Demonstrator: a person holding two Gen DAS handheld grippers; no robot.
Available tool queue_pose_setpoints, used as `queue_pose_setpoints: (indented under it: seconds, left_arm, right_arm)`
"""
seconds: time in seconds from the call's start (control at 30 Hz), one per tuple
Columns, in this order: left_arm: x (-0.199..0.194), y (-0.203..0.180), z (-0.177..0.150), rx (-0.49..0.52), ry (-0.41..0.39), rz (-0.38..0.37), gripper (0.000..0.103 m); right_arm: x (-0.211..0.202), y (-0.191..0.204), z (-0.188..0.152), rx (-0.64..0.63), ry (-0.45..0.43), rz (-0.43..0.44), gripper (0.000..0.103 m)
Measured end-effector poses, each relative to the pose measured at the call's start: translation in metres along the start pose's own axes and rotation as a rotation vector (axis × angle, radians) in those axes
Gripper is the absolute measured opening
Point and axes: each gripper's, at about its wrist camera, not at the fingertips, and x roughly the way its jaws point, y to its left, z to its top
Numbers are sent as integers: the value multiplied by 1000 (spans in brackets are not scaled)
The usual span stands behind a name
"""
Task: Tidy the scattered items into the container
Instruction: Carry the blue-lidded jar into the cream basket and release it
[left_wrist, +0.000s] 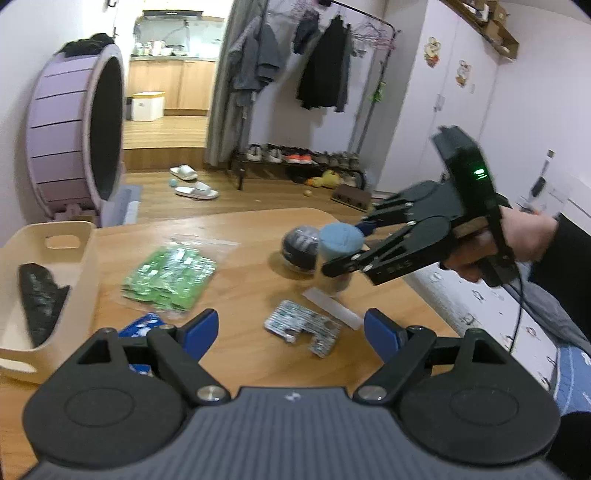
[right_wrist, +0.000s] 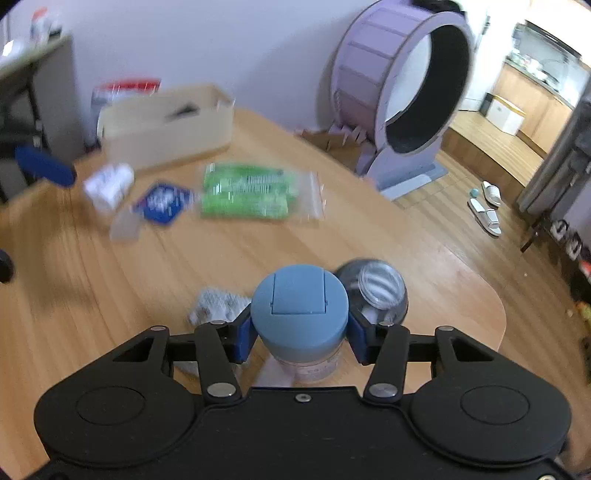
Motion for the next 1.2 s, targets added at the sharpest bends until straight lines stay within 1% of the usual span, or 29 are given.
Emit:
queue_pose_setpoints:
  seconds: [0.07,0.13,0.27,0.4,0.6,0.77,0.93,1.13,1.2]
  left_arm:
    - [-5,5,2,-6,-4,41,85]
    - [-11,10,4,1,-7,103,85]
    - [-26,25,7,-6,-25,192,85]
    - [-46,40,10,-35,-51,243,85]
    - [-74,67,15,-82,-99,316,85]
    - [-88,86,17,-115,-118,367,85]
    - [-95,101,17,-153,-131,385,85]
    - [-97,114,14,-178,-128,411,85]
    - [-95,119,13,-187,-125,424,85]
  right_arm:
    - [-6,-4,5,72,-45,21,49]
    - [-11,-4,10,131,-95,44,49]
    - [-16,2,26,212,-198,97,49]
    - [-10,16,50,227,-266,131,49]
    - [11,38,93,219,-325,163,49]
    - [38,56,125,196,-350,190,49]
    - [73,73,153,173,-347,204,49]
    - [112,87,173,131,-312,199,49]
    - [120,89,176,138,-308,202,49]
